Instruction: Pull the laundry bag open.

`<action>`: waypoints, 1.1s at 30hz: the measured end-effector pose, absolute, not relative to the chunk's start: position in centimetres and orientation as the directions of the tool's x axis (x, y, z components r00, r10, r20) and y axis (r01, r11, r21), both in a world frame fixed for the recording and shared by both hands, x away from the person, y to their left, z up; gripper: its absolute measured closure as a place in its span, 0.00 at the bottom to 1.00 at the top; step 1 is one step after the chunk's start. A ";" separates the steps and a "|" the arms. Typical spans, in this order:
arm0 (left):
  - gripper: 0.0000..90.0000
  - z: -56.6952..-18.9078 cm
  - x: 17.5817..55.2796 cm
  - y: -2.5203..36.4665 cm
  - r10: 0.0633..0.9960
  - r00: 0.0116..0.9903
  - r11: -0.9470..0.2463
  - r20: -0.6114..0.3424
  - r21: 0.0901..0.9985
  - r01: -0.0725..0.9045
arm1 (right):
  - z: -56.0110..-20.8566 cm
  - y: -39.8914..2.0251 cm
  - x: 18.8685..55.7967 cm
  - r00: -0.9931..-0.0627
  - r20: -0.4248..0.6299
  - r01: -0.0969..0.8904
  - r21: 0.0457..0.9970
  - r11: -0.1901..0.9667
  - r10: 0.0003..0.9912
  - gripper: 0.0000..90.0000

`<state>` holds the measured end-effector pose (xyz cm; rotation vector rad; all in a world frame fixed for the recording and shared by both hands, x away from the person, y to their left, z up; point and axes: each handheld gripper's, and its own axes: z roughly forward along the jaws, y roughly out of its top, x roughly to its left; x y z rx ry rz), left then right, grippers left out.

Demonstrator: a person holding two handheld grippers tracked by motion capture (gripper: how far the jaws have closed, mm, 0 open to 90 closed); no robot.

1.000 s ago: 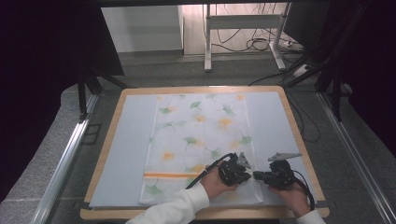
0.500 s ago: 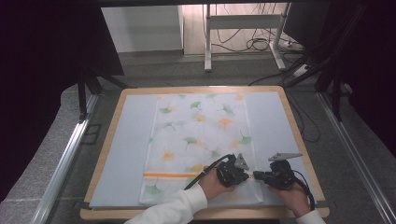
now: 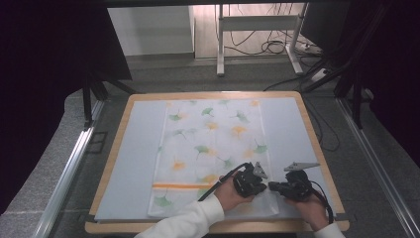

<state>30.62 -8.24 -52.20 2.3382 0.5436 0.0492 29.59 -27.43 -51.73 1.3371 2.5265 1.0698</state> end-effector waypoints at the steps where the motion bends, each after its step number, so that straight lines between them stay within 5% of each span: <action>1: 1.00 -52.2 30.6 -8.2 0.397 0.910 -0.648 -0.121 0.665 0.372 | -51.7 -27.4 29.6 -0.613 0.233 0.692 0.619 0.372 0.755 1.00; 19: 1.00 -52.9 30.8 -6.6 0.496 0.816 -0.509 -0.298 0.661 0.551 | -51.6 -26.9 29.2 -0.621 0.178 0.674 0.618 0.405 0.763 1.00; 33: 1.00 -52.9 30.5 -5.0 0.515 0.807 -0.503 -0.288 0.660 0.557 | -51.5 -26.8 29.3 -0.627 0.173 0.670 0.617 0.412 0.760 1.00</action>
